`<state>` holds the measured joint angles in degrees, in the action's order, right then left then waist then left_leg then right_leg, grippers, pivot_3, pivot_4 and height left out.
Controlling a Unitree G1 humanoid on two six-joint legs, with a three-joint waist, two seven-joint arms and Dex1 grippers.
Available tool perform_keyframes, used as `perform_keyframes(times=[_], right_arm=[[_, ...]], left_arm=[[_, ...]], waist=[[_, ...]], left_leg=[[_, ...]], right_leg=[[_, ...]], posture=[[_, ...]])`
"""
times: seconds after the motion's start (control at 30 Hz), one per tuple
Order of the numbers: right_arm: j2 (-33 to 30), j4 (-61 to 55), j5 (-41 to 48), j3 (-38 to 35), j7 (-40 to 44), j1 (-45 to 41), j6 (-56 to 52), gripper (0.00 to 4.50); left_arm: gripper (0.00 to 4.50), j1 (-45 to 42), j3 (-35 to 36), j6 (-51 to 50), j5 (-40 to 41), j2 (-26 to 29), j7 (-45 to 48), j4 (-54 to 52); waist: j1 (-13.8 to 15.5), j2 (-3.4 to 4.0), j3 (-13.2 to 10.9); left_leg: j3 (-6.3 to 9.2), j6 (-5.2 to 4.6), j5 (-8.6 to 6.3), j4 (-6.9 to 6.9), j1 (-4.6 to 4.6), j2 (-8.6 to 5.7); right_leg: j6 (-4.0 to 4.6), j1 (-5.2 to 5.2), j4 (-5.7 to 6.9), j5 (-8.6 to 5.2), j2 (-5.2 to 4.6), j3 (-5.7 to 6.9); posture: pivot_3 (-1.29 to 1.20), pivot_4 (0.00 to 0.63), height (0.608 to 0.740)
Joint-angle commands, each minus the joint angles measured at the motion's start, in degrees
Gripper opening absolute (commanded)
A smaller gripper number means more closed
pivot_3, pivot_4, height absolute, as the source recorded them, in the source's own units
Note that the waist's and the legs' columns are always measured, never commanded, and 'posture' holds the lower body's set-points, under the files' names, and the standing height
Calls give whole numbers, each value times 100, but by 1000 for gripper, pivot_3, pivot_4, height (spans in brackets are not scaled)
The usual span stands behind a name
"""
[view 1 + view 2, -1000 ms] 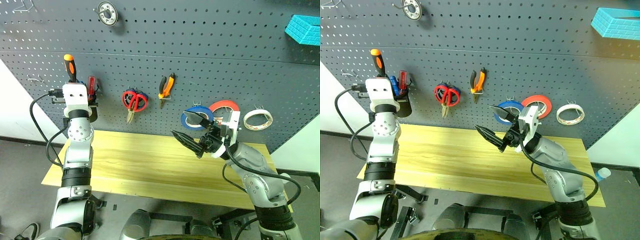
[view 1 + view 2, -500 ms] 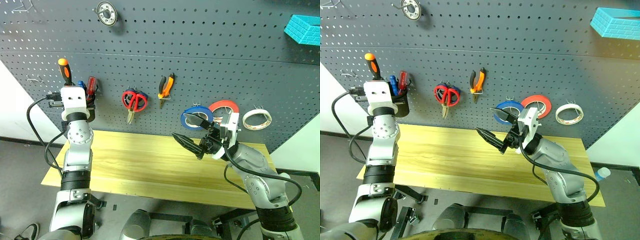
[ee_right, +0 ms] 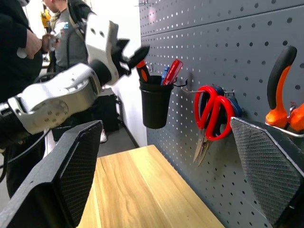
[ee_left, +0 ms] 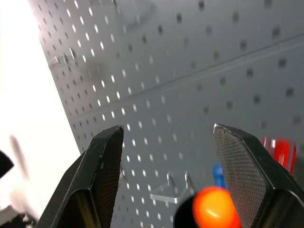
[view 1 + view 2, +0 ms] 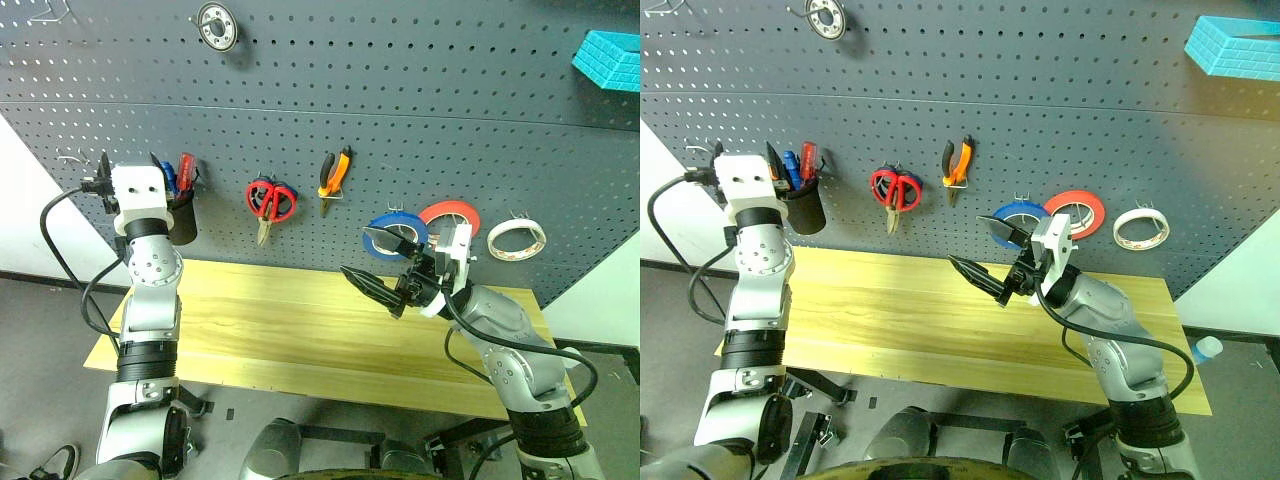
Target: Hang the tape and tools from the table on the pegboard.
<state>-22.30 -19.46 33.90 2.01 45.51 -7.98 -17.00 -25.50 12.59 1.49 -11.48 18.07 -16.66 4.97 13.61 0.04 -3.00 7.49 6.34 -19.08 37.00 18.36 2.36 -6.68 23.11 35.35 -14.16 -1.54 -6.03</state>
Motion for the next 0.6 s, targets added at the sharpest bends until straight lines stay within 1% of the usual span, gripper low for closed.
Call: perform_keyframes(times=[0.03, 0.17, 0.33, 0.47, 0.53, 0.6], right_arm=[[76, 54, -33, -9, 84, -226, 175, 4500], [161, 219, -84, -3, 158, -327, 294, 4500], [272, 348, -137, -16, 212, -371, 436, 4500], [273, 450, -206, -129, 221, -191, 592, 4500], [242, 478, -261, -175, 185, -47, 651, 4500], [248, 454, -345, -206, 84, 129, 715, 4500]], left_arm=[[3198, -93, 50, -90, 0, 105, 154, -753], [3198, -55, 125, -480, 242, 121, 490, -1164], [3198, -35, 121, -1178, 535, 281, 1098, -1979], [3198, 412, -382, -2060, 1294, 486, 2402, -2841], [3198, 772, -603, -2465, 1582, 580, 2907, -3015], [3198, 1124, -802, -2692, 1688, 644, 3237, -3026]], waist=[[5, 0, 0], [42, 0, 0], [182, 0, 0], [318, 1, 0], [361, 1, 0], [411, 1, 0]], left_leg=[[0, 0, 0, 0, 0, 0], [0, 0, 0, 0, -1, 0], [0, 0, 0, -1, 1, 0], [0, 0, 0, 0, 3, 0], [0, 0, 0, 0, 3, 0], [-1, -1, -1, 0, 3, 0]], right_leg=[[0, 0, 0, 0, 0, 0], [0, 0, 1, 0, 0, 0], [0, 3, 1, 0, 1, 0], [16, 3, -1, -9, -1, 0], [16, 3, -1, -10, -1, 0], [17, 7, 0, -11, 0, 0]], posture=[[443, 0, 740], [465, 0, 740], [476, 0, 740], [481, 0, 740], [481, 0, 740], [471, 0, 740]])
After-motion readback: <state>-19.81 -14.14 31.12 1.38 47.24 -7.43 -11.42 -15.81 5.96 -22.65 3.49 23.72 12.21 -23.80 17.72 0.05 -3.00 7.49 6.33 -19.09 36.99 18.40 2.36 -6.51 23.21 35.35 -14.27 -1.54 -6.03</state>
